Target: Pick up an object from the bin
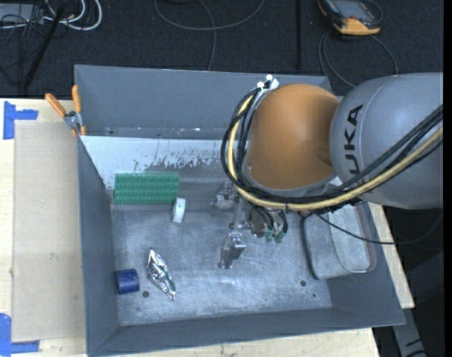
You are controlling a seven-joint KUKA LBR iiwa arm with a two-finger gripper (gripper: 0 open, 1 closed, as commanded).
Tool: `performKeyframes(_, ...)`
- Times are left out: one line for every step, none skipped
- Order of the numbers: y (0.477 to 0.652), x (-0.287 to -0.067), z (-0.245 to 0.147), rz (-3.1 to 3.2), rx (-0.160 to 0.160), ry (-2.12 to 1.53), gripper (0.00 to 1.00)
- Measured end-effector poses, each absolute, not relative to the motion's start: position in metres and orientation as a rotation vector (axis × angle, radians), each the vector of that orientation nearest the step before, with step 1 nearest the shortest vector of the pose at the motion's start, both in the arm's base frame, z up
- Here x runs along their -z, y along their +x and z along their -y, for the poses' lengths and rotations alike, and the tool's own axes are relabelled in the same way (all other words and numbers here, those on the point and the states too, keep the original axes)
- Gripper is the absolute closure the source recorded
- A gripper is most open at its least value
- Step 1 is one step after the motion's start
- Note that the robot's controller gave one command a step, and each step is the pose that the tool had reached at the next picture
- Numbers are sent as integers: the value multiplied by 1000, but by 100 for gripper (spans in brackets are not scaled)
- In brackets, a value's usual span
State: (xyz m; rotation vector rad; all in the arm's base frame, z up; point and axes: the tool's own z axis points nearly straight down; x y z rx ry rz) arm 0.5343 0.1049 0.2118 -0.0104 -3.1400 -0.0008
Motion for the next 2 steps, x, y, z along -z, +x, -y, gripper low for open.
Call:
performKeyframes(533,-138,-165,3133,2,-18,0)
performKeyframes(524,-71,-187,3131,-1,264,0)
